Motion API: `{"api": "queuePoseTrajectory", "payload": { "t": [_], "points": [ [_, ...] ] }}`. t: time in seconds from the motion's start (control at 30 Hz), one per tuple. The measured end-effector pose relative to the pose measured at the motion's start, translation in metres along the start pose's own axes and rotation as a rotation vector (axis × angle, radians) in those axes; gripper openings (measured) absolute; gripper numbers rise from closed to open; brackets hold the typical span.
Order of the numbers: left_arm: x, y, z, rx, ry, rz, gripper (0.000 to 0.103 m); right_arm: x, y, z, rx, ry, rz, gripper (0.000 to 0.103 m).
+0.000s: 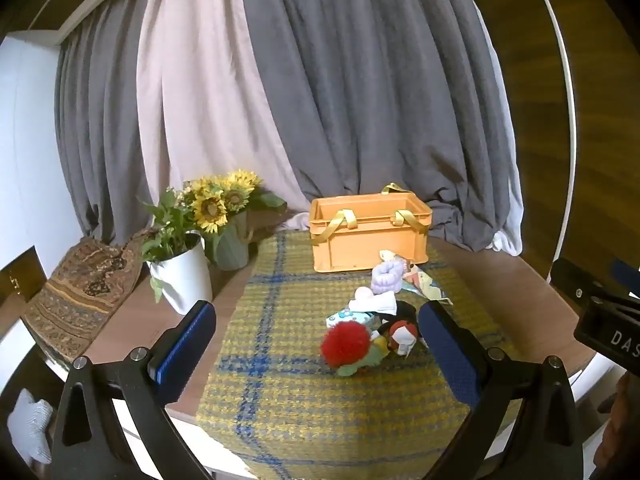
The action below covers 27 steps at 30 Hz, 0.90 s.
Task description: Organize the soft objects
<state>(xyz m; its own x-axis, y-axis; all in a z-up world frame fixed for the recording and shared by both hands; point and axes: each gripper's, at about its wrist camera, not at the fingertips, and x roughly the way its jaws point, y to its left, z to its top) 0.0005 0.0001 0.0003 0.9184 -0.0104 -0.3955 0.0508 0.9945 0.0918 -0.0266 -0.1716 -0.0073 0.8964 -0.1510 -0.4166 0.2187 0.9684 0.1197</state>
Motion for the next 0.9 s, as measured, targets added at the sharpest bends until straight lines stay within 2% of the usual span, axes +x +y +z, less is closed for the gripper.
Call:
{"api": "queuePoseTrajectory", "payload": {
  "t": [0.3, 0.5, 0.9],
  "points": [
    [-0.012, 0.003, 0.003, 0.006, -0.032, 0.003, 0.103, -0.006, -0.003, 0.000, -0.011, 0.001, 0.003, 0.103],
    [-0.018, 0.001, 0.010, -0.010, -0.040, 0.032, 0.103, -0.006, 0.001, -0.001, -0.025, -0.025, -0.010, 0.103],
    [-0.019, 0.000, 0.017, -0.018, -0.049, 0.034, 0.103, -0.011, -0.007, 0.005, -0.033, -0.062, -0.005, 0.103]
  ]
}}
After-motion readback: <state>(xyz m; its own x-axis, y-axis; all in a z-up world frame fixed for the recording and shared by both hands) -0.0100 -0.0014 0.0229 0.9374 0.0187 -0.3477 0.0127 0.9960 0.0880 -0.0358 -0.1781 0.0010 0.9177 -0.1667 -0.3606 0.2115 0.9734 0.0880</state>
